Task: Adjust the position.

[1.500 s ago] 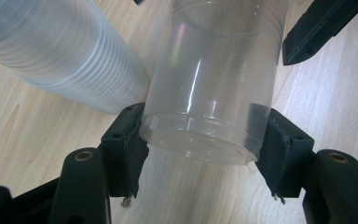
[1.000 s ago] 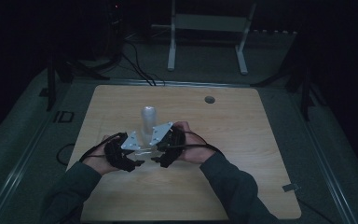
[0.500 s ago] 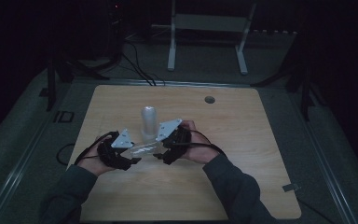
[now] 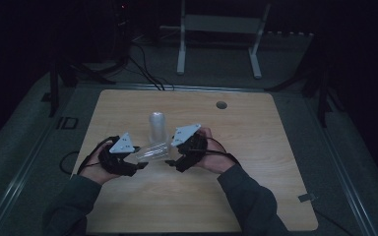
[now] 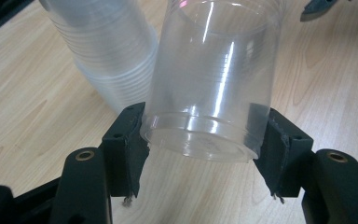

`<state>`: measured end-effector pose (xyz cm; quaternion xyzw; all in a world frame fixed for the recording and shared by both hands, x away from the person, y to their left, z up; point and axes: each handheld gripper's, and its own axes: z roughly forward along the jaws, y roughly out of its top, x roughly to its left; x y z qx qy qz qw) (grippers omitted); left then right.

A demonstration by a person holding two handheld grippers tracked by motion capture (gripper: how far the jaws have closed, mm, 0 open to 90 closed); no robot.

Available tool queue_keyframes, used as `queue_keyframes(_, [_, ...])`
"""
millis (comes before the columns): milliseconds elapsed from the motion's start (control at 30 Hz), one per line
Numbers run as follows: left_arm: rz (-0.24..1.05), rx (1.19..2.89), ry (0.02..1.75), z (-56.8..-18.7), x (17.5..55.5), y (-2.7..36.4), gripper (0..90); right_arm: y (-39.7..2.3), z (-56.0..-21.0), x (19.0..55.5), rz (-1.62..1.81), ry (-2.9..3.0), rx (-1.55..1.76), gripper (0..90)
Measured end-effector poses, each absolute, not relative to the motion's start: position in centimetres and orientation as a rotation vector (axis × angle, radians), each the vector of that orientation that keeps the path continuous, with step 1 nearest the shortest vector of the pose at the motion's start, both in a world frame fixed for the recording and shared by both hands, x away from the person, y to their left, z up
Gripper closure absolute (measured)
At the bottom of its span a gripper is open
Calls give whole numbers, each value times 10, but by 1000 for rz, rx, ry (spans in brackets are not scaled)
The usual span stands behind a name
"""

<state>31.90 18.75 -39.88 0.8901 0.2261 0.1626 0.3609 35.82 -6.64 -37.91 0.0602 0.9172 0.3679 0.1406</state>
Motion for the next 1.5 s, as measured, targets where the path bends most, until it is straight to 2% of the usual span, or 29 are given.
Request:
queue_keyframes(800, [457,2120,615,-391,314,199,407,-74,-384,360,1227,2604,325,196])
queue_keyframes(1500, [424,2026,596,-385,313,200,412,-75,-387,358,1320,2572,368,197])
